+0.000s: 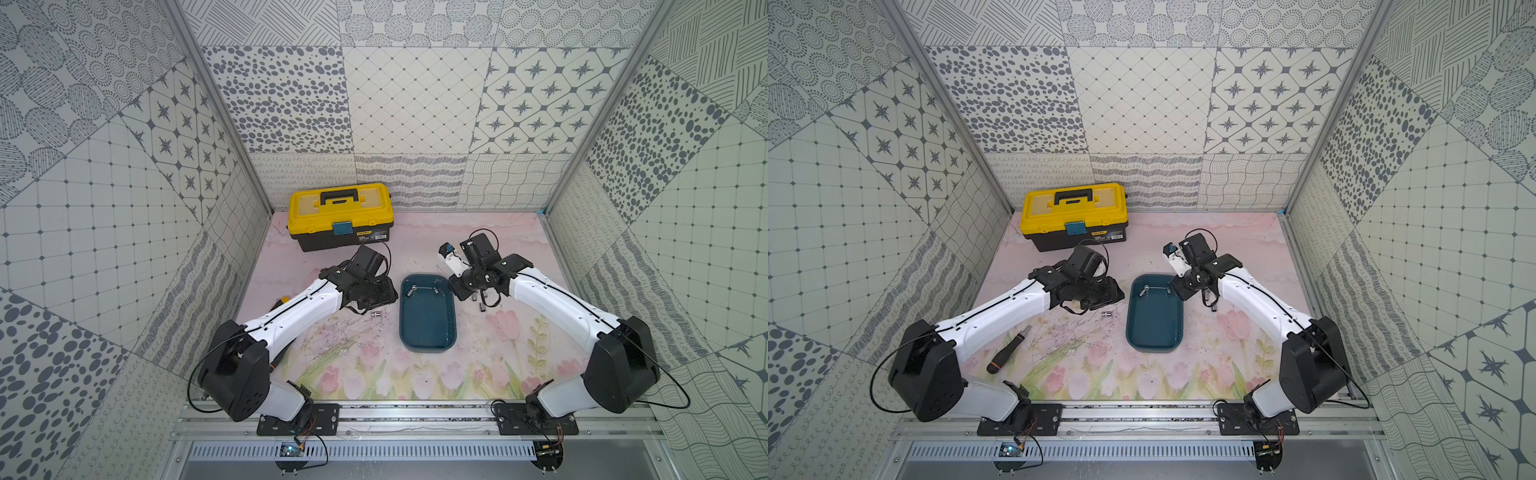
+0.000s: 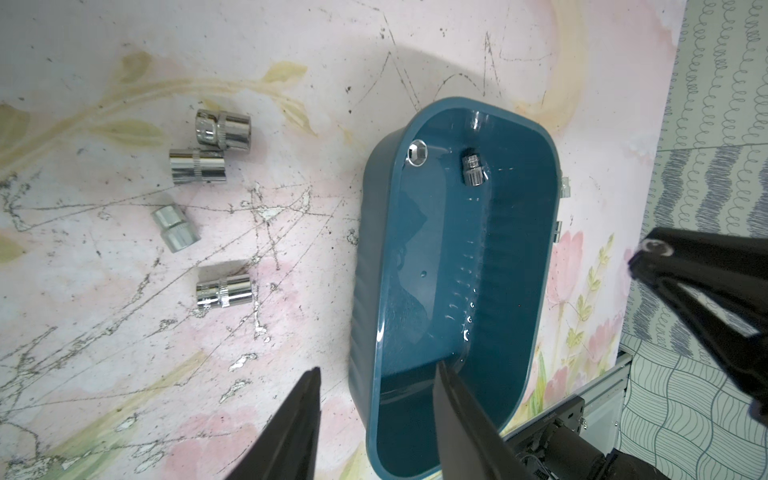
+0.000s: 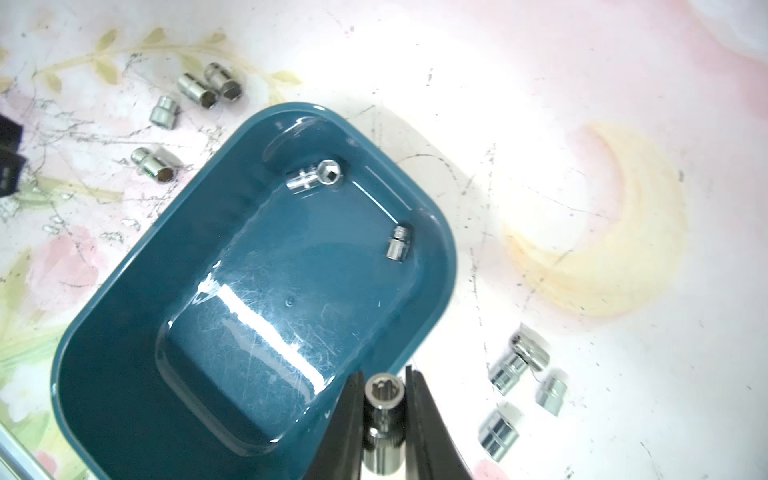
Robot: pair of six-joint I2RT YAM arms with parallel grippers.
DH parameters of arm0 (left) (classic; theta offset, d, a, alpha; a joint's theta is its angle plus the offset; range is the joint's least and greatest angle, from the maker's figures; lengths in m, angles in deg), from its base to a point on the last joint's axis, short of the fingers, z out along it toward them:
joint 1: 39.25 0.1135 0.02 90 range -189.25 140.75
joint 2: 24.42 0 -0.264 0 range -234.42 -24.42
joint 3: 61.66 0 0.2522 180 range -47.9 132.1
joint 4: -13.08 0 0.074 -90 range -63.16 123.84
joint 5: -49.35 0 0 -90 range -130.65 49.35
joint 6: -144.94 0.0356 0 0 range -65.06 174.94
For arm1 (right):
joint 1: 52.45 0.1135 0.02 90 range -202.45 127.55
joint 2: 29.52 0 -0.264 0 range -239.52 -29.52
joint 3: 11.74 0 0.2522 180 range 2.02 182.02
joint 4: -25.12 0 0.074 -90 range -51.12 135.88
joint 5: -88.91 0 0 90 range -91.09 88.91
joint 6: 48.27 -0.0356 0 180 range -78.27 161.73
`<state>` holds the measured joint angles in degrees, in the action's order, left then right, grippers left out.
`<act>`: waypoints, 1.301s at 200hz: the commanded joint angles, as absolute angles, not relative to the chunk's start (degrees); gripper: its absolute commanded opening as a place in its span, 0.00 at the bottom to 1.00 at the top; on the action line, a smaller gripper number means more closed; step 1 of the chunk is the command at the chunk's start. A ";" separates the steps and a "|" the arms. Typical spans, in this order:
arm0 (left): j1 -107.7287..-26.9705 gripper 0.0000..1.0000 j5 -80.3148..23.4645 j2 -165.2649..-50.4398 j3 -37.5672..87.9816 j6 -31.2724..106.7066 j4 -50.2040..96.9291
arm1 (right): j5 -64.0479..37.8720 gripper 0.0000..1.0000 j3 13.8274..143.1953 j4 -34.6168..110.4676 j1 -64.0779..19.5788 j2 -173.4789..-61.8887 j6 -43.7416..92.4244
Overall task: Take out the socket from the storage box
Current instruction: Pick up the socket head from the storage box, then place the socket head at the center of the board.
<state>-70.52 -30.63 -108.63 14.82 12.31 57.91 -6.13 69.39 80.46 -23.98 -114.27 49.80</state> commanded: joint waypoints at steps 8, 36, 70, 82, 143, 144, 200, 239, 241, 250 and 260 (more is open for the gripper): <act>-70.28 0.49 -29.75 -108.97 15.25 11.71 56.70 | -4.70 0.11 68.48 81.22 -26.54 -115.90 45.79; -70.28 0.49 -29.63 -108.90 15.04 11.70 56.73 | -2.96 0.10 66.27 79.98 -27.26 -120.98 43.92; -70.32 0.49 -29.79 -108.66 14.77 11.69 56.86 | 0.66 0.08 64.27 78.37 -27.28 -126.18 42.69; -70.30 0.49 -29.84 -108.62 14.68 11.77 56.99 | 2.19 0.08 63.94 78.24 -27.40 -127.51 42.31; -70.28 0.49 -29.55 -108.96 14.42 11.28 56.51 | 6.43 0.08 62.47 76.63 -27.32 -129.98 42.21; -70.28 0.49 -29.56 -108.92 14.42 11.27 56.53 | 6.49 0.08 62.43 76.61 -27.32 -129.98 42.23; -70.27 0.49 -29.57 -108.71 14.24 11.25 56.50 | 7.79 0.16 62.07 76.13 -27.24 -130.34 42.25; -70.28 0.49 -29.51 -108.60 14.41 11.25 56.56 | 7.62 0.29 62.18 76.55 -27.31 -128.35 41.90; -70.28 0.49 -29.56 -108.62 14.42 11.25 56.57 | 7.72 0.29 62.15 76.60 -27.31 -128.25 41.83; -70.28 0.49 -29.62 -108.71 14.59 11.31 56.55 | 7.91 0.32 62.30 76.91 -27.29 -127.76 41.75; -70.28 0.49 -29.62 -108.78 14.81 11.36 56.73 | 8.61 0.35 62.61 77.39 -27.31 -127.36 41.49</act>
